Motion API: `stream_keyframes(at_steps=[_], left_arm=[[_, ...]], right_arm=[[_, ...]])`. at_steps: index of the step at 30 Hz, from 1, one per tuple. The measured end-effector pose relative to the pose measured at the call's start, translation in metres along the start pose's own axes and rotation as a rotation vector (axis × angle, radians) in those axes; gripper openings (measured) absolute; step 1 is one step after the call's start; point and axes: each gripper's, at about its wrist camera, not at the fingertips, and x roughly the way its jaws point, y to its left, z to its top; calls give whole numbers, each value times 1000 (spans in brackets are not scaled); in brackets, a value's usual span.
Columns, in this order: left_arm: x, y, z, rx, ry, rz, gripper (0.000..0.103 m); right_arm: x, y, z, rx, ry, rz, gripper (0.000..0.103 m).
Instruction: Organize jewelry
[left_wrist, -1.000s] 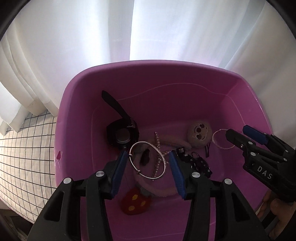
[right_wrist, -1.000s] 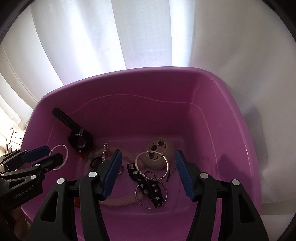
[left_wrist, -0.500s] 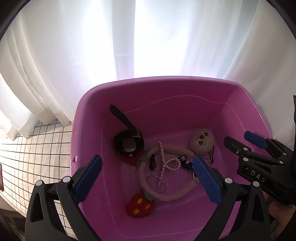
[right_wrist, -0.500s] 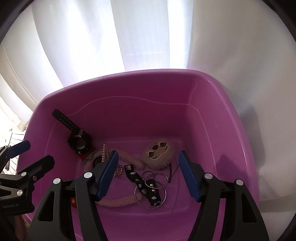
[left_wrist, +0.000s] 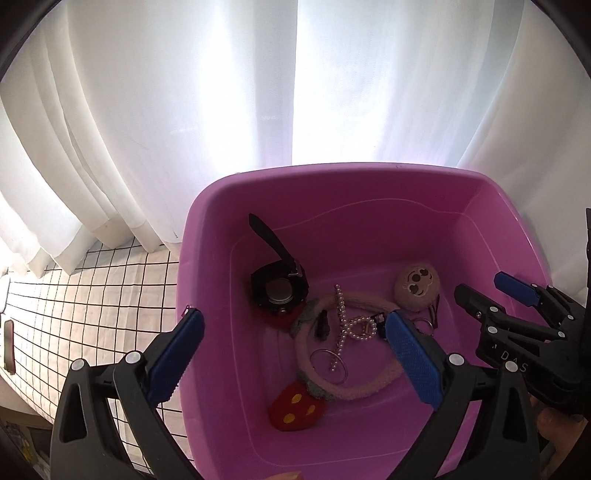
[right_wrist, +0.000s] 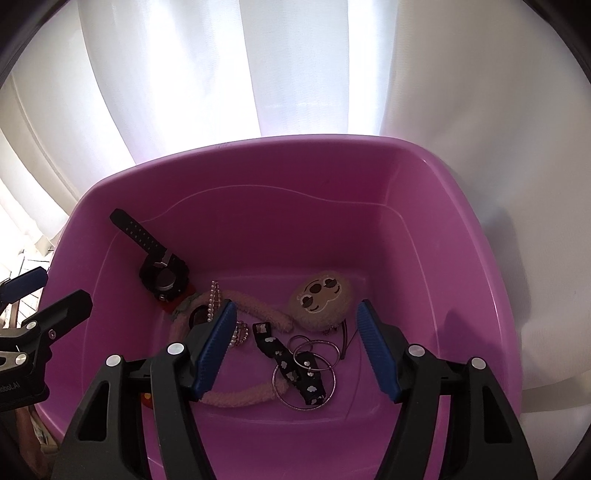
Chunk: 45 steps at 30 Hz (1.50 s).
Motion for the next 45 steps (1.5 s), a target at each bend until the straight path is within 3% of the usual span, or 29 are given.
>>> stream_keyframes(at_steps=[45], left_arm=[[-9, 0, -8, -4, -13, 19, 97]], right_arm=[[-17, 7, -2, -10, -27, 4, 65]])
